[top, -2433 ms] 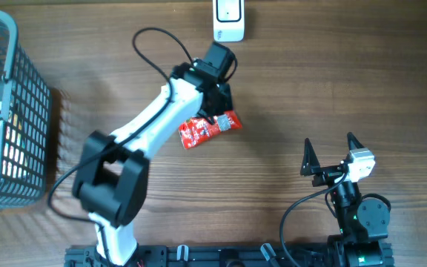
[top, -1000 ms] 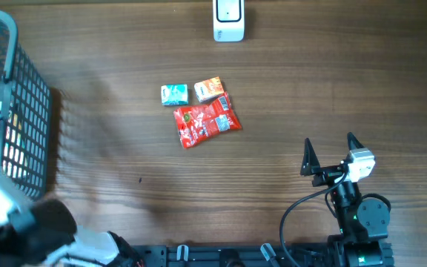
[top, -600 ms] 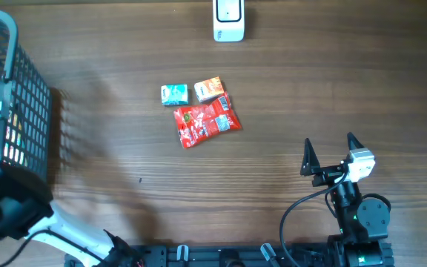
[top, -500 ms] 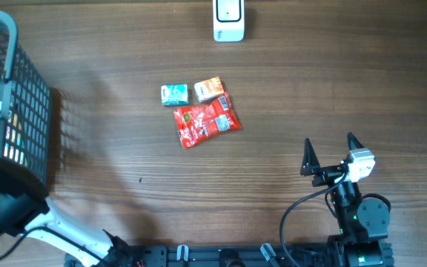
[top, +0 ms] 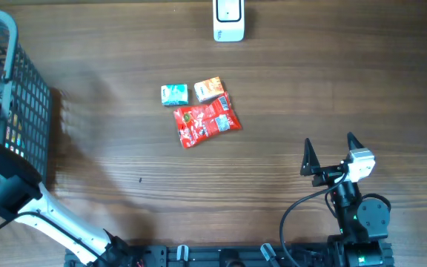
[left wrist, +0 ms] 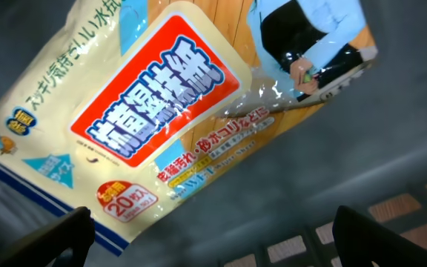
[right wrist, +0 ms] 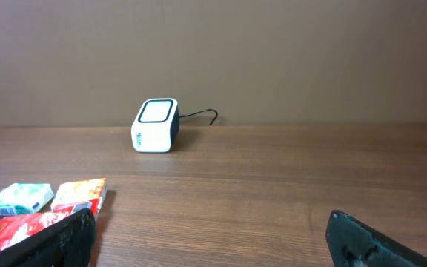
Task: Scan the item barcode
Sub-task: 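Reach the left gripper into the basket and grasp the wet-wipes pack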
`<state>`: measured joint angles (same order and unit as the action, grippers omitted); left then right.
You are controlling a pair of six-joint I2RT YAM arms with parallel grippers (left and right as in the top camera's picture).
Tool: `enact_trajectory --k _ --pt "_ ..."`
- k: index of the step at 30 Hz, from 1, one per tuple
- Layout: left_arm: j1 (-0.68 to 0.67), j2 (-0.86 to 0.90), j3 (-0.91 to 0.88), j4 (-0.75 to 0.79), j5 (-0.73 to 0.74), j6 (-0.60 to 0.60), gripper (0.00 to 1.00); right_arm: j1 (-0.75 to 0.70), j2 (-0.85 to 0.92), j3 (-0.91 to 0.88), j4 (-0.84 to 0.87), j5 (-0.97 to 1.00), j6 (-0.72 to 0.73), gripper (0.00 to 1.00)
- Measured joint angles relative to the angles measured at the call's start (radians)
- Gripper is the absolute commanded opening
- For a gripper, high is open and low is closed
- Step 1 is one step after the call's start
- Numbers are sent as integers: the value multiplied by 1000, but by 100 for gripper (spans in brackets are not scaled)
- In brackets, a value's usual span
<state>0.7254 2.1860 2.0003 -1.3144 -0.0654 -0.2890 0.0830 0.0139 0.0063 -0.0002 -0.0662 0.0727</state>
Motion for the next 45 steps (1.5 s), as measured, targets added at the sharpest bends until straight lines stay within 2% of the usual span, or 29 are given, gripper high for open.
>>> enact_trajectory --k 8,13,17,19,20,22,28,33,38,42,45 --pt "-1 0 -111 106 -13 26 97 0 0 0 0 0 0 100" --pt "-13 0 -211 209 -91 53 96 0 0 0 0 0 0 100" --pt "-14 0 -255 279 -143 62 89 0 0 0 0 0 0 100" --pt "-14 0 -265 304 -155 68 80 0 0 0 0 0 0 100" --pt "-14 0 -269 322 -160 69 68 0 0 0 0 0 0 100" --pt "-14 0 -277 346 -168 67 56 0 0 0 0 0 0 100" --pt "-18 -8 -296 377 -199 80 4 0 0 0 0 0 0 100" --pt "-18 -15 -291 354 -200 82 4 0 0 0 0 0 0 100" --pt "-18 -15 -248 249 -187 82 4 0 0 0 0 0 0 100" --pt "-18 -47 -164 216 -110 81 4 0 0 0 0 0 0 100" --pt "-18 -140 -110 234 -23 79 4 0 0 0 0 0 0 100"
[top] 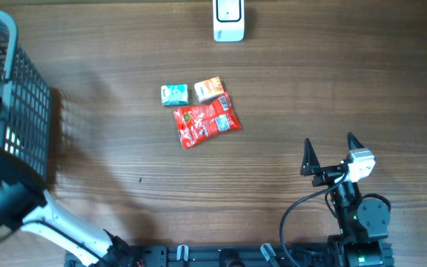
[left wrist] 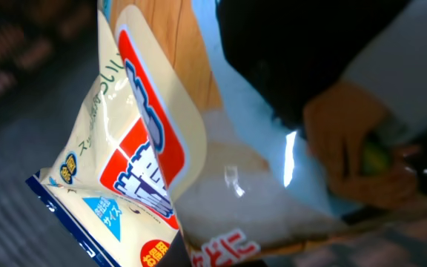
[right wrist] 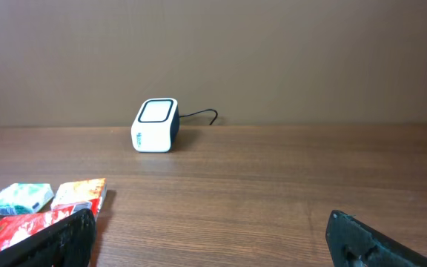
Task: Scan the item barcode
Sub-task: 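Reach the left gripper into the basket and grasp the wet-wipes pack, then carry the wet-wipes pack to the table and release it beside the red bag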
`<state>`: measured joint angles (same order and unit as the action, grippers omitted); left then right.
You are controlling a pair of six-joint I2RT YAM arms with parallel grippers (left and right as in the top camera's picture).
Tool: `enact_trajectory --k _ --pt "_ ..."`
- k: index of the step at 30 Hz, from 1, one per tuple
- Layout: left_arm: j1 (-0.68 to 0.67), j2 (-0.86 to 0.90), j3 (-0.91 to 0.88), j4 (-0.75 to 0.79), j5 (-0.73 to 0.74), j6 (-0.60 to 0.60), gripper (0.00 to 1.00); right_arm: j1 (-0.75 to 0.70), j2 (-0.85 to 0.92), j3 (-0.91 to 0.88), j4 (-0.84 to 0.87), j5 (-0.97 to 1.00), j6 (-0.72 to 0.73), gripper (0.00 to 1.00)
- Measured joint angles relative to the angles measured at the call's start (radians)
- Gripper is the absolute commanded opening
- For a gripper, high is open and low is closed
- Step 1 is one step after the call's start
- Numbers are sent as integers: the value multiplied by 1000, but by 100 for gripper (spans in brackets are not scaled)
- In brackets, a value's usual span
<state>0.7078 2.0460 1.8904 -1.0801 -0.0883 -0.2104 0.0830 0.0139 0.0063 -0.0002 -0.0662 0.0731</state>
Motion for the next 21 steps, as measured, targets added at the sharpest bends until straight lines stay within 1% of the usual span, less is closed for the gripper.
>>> enact_trajectory --k 5,7,11,13,15,16,18,21 --pt "0 -272 39 95 156 -23 4 0 0 0 0 0 0 100" --pt "0 -379 50 113 228 -75 4 0 0 0 0 0 0 100" --pt "-18 -487 56 119 396 -183 4 0 0 0 0 0 0 100" --pt "-75 -505 56 98 490 -208 4 0 0 0 0 0 0 100" --pt "-181 -505 56 40 560 -222 4 0 0 0 0 0 0 100" --pt "-217 -505 55 23 570 -222 4 0 0 0 0 0 0 100" --pt "-350 -497 55 -24 566 -227 4 0 0 0 0 0 0 100" --pt "-529 -468 53 -70 514 -230 4 0 0 0 0 0 0 100"
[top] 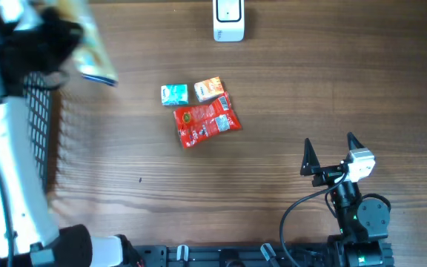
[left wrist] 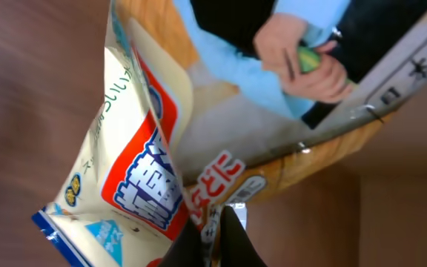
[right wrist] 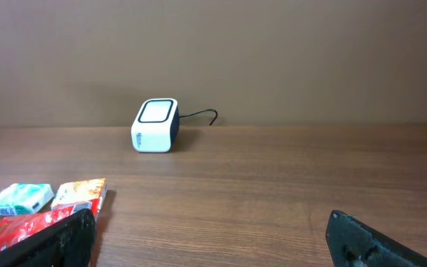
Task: Scan the item barcode
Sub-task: 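Carry the wet-wipes pack to the table and release it beside the red bag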
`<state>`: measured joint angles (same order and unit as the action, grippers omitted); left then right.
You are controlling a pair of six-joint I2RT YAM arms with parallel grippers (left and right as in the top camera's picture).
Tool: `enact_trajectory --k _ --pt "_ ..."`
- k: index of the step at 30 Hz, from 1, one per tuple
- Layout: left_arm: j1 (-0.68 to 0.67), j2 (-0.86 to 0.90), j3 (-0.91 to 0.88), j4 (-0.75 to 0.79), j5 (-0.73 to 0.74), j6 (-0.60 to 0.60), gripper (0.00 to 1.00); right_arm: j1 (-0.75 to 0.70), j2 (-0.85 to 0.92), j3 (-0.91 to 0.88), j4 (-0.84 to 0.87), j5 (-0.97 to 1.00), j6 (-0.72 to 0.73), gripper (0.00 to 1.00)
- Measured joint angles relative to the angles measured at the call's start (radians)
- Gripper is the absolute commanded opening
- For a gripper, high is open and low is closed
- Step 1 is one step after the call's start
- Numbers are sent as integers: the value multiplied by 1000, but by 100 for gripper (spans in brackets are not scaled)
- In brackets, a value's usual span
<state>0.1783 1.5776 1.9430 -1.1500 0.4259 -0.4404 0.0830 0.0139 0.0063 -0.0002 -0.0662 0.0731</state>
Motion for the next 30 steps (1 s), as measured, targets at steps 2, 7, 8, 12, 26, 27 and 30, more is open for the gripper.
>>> enact_trajectory --k 2,7,8,12,26,27,30 --pt "-128 35 -20 -35 -69 -1 4 0 0 0 0 0 0 100" --pt "-364 164 -148 -40 -220 -7 4 0 0 0 0 0 0 100" --pt "-402 194 -180 -25 -238 -11 4 0 0 0 0 0 0 100" --pt "-552 334 -272 21 -269 -23 4 0 0 0 0 0 0 100" --pt "-623 401 -187 -113 -414 -34 100 0 0 0 0 0 0 99" --pt "-609 384 -143 -143 -415 -34 100 0 0 0 0 0 0 100" --pt "-572 306 -47 -185 -419 -34 100 0 0 0 0 0 0 100"
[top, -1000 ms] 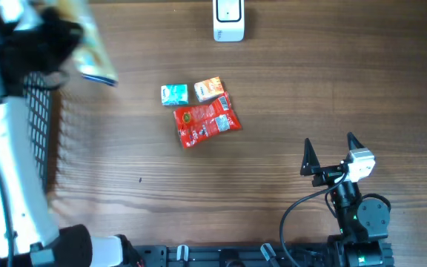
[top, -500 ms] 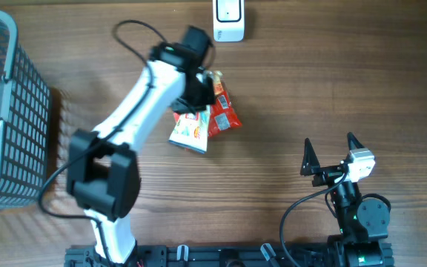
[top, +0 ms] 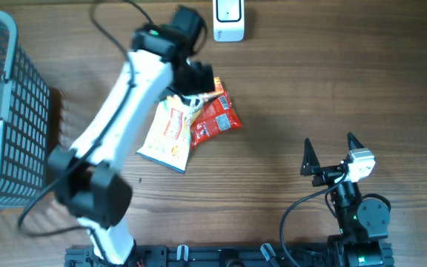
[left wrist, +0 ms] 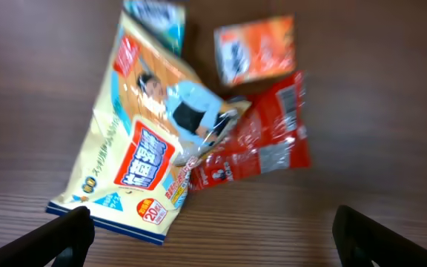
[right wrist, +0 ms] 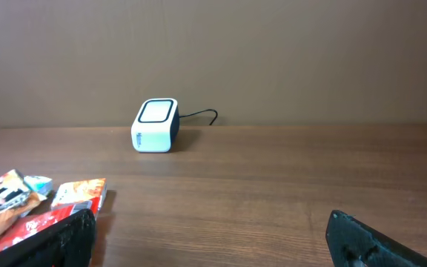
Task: Scan the item barcode
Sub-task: 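Carry the wet-wipes pack to the table and release it beside the red bag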
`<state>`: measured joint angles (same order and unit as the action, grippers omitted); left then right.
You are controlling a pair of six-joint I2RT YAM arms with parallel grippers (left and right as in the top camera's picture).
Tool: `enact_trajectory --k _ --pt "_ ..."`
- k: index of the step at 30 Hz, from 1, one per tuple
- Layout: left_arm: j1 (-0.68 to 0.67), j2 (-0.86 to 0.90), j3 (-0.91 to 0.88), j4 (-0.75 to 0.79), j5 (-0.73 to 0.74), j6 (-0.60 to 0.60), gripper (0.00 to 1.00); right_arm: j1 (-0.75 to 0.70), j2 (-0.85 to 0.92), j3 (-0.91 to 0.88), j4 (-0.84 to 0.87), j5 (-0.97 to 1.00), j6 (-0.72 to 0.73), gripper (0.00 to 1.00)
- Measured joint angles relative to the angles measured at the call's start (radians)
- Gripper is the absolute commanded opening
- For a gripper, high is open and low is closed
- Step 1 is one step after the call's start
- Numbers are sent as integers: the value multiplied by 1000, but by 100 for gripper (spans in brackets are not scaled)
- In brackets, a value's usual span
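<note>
A cream wipes pack (top: 167,130) with a red label lies flat on the table, its edge over a red snack packet (top: 219,119). In the left wrist view the wipes pack (left wrist: 145,152) also covers part of a teal box (left wrist: 154,13), beside an orange box (left wrist: 255,49) and the red packet (left wrist: 267,141). My left gripper (top: 193,81) hangs open above these items, holding nothing; its fingertips (left wrist: 69,233) frame bare wood. The white scanner (top: 228,19) stands at the far edge, also seen as the scanner (right wrist: 156,126) from the right wrist. My right gripper (top: 328,157) is open near the front right.
A grey wire basket (top: 10,111) stands at the table's left edge. The left arm (top: 117,126) stretches diagonally from the front left across the table to the items. The scanner's cable (right wrist: 202,115) trails behind it.
My left gripper was shut on the wipes pack up by the basket's far corner. Now the pack lies on the table against the red packet and the gripper is open above it.
My left gripper was open over the wipes pack inside the basket. Then the pack filled the wrist view close up, and after that hung from the shut gripper near the basket's far rim. Now it lies among the small items. The right arm stayed still.
</note>
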<state>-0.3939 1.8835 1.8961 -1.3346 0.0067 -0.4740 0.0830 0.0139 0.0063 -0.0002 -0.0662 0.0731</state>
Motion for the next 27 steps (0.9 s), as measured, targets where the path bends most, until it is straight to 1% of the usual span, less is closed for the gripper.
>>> enact_trajectory --k 2,3,6,7,9,11,15,21,24,25,27 --pt "37 -91 46 -2 -6 0 100 0 0 0 0 0 0 100" --pt "82 -182 68 -6 -27 0 100 0 0 0 0 0 0 100" --pt "169 -300 72 -47 -60 0 100 0 0 0 0 0 0 100" --pt "231 -352 72 -77 -73 0 100 0 0 0 0 0 0 100" --pt "314 -419 72 -118 -93 0 100 0 0 0 0 0 0 100" --pt "365 -461 72 -158 -100 0 100 0 0 0 0 0 0 100" --pt "408 -491 72 -243 -108 0 100 0 0 0 0 0 0 100" --pt "433 -489 72 -252 -145 0 100 0 0 0 0 0 0 100" --pt "506 -489 72 -272 -148 -3 100 0 0 0 0 0 0 100" --pt "537 -489 72 -302 -148 -3 100 0 0 0 0 0 0 100" --pt "556 -489 72 -343 -148 -3 100 0 0 0 0 0 0 100"
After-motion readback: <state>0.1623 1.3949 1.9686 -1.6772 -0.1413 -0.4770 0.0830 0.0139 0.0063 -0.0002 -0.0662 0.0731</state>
